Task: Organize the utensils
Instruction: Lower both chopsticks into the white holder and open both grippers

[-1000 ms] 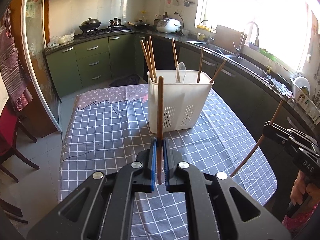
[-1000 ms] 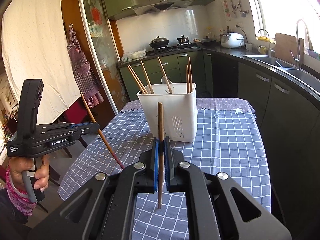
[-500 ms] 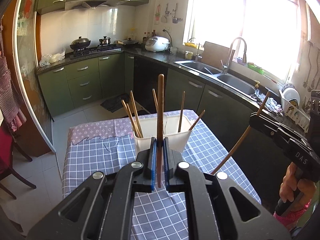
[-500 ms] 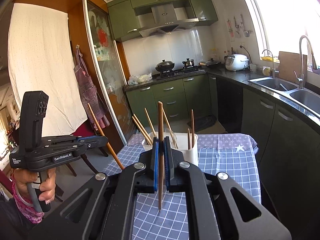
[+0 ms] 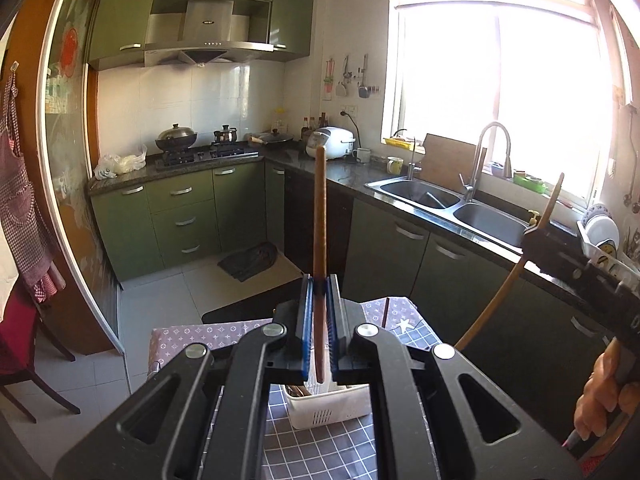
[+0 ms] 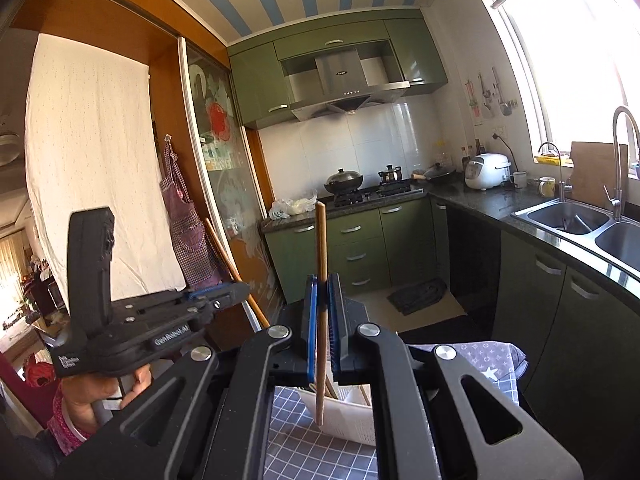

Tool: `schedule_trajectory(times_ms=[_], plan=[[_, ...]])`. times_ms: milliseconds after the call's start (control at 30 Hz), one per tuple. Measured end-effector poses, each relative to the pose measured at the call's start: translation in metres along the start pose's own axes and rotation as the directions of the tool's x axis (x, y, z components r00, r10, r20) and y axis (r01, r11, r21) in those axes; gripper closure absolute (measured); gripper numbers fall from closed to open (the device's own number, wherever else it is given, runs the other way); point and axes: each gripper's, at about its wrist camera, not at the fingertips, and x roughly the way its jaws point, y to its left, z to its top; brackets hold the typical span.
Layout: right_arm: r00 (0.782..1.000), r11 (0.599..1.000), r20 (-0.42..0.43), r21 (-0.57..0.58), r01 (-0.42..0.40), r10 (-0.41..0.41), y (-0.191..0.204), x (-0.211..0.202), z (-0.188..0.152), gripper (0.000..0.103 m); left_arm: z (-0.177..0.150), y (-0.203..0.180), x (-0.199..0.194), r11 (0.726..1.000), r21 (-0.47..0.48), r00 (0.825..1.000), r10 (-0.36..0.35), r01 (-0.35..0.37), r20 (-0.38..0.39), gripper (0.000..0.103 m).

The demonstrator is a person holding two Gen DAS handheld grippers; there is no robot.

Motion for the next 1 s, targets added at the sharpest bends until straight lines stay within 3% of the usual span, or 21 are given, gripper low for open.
schedule_trajectory(times_ms=[300, 600, 700, 767, 900, 1000], plan=[[0.996, 0.996, -0.016, -0.006, 0.092, -0.092, -0.017, 0.053, 0.007, 0.097, -0.029, 0.006, 0.058, 0.999, -0.005, 0.995, 0.046, -0.047, -0.084, 0.097], [0.992, 0.993, -0.051, -0.015, 0.118, -0.119, -0.023, 0.085, -0.001, 0.097, -0.057, 0.016, 0.073, 0.999, -0.023, 0.989, 0.027, -0.030, -0.146, 0.096], [0.990, 0.991, -0.060, -0.022, 0.129, -0.130, -0.023, 0.091, -0.004, 0.097, -0.059, 0.023, 0.062, 0.998, -0.047, 0.993, 0.025, -0.030, -0.118, 0.084], [0.987, 0.989, -0.069, -0.032, 0.141, -0.143, -0.023, 0.099, -0.005, 0.097, -0.060, 0.027, 0.050, 0.997, -0.068, 0.996, 0.030, -0.036, -0.087, 0.065], [0.982, 0.987, -0.103, -0.044, 0.155, -0.159, -0.023, 0.114, -0.016, 0.097, -0.068, 0.031, 0.026, 0.995, -0.077, 0.997, 0.053, -0.057, -0.048, 0.061], [0.975, 0.984, -0.133, -0.054, 0.172, -0.178, -0.025, 0.125, -0.030, 0.097, -0.080, 0.039, 0.009, 0.991, -0.123, 0.998, 0.054, -0.059, -0.043, 0.053]])
